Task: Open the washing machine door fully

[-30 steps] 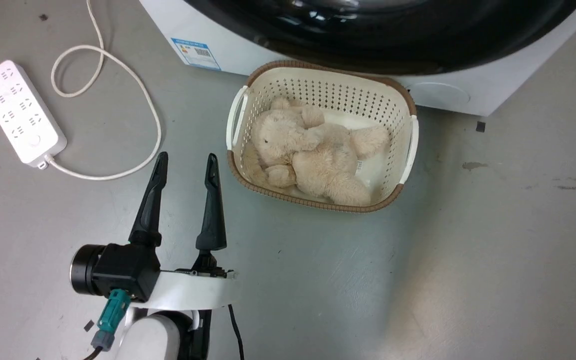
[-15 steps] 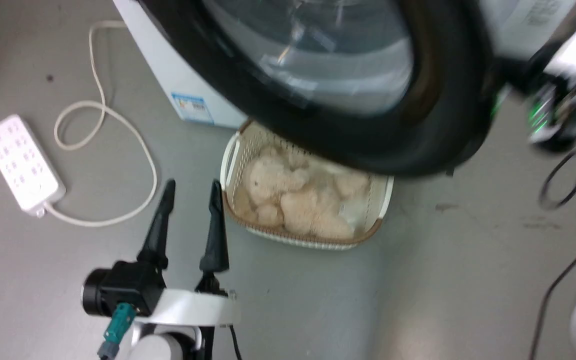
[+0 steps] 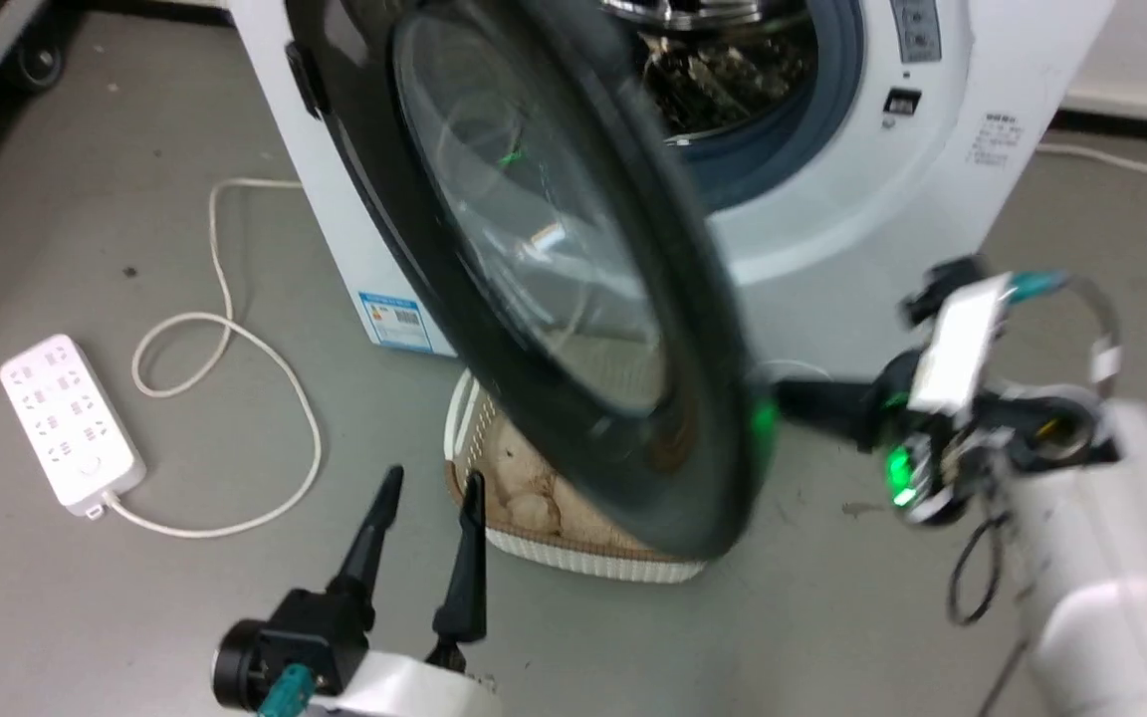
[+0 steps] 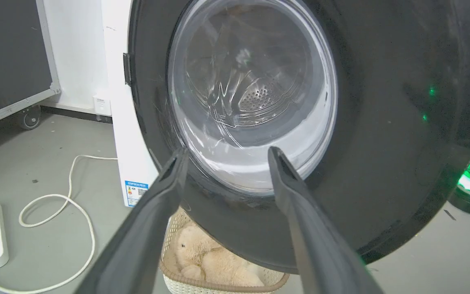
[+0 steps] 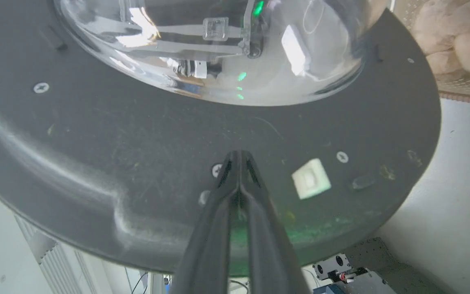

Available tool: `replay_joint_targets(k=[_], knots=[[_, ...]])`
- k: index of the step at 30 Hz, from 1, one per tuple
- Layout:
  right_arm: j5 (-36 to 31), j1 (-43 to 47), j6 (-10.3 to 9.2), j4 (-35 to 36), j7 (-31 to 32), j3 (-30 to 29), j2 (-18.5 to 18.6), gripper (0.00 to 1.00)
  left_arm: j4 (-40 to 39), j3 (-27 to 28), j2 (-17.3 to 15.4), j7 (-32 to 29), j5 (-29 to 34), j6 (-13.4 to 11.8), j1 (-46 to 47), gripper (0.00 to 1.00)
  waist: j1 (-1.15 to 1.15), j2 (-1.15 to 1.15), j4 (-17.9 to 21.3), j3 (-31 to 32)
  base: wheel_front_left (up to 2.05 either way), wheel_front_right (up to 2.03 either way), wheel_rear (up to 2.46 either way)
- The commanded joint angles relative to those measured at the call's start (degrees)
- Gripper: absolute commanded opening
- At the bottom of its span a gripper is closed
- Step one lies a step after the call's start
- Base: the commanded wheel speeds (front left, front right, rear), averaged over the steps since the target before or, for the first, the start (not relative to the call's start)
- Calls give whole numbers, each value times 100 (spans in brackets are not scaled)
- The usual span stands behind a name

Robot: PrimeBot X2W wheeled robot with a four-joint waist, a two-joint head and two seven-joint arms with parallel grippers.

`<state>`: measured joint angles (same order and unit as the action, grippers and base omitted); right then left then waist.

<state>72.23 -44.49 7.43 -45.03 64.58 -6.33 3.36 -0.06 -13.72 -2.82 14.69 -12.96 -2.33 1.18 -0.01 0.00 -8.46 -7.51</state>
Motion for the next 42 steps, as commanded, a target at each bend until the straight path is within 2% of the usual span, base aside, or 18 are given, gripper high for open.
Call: replay_joint_targets(k=[1, 12, 17, 18, 19, 22, 25, 28, 33, 36, 39, 42], knots=[[257, 237, 6, 95, -110, 303, -46, 0, 33, -17, -6, 30, -19, 39, -93, 100, 1, 0, -38, 72, 0, 0, 0], [2029, 793, 6, 526, -1084, 2563, -47, 0, 142, -22, -6, 30, -68, 149, -217, 100, 1, 0, -175, 228, 0, 0, 0], [2321, 753, 6, 492, -1568, 3109, -47, 0, 134, -15, -6, 30, -90, 115, -229, 100, 1, 0, -204, 259, 0, 0, 0], [2327, 723, 6, 455, -1707, 3116, -47, 34, 126, 2, -6, 30, -92, 110, -232, 100, 1, 0, -198, 265, 0, 0, 0], [2336, 698, 6, 411, -1821, 3104, -47, 100, 122, 24, -6, 30, -93, 108, -236, 100, 1, 0, -187, 277, 0, 0, 0], [2245, 660, 6, 397, -2127, 3060, 57, 100, 124, 120, -6, 30, -89, 117, -265, 100, 1, 0, -120, 339, 0, 0, 0], [2009, 736, 6, 693, -2707, 2909, 343, 100, 111, 243, -6, 30, -91, 147, -288, 100, 1, 0, -9, 409, 0, 0, 0], [1310, 930, 6, 1306, -3691, 2843, 796, 100, 100, 367, -6, 30, -121, 242, -294, 100, 1, 0, 128, 480, 0, 0, 0], [-387, 1526, 6, 2385, -5629, 2928, 1573, 100, 187, 712, -37, 30, -182, 443, -237, 100, 1, 0, 345, 613, 0, 0, 0], [-1503, 1926, 6, 2769, -6682, 2889, 1957, 100, 228, 862, -53, 30, -178, 510, -248, 100, 1, 0, 466, 705, 0, 0, 0], [-2738, 2403, 6, 2866, -7505, 2556, 2096, 100, 251, 1014, -61, 30, -197, 567, -300, 100, 1, 0, 583, 792, 0, 0, 0], [-4048, 2906, 6, 2976, -7819, 1818, 1842, 100, 225, 1082, -56, 30, -213, 616, -414, 100, 1, 0, 689, 833, 0, 0, 0]])
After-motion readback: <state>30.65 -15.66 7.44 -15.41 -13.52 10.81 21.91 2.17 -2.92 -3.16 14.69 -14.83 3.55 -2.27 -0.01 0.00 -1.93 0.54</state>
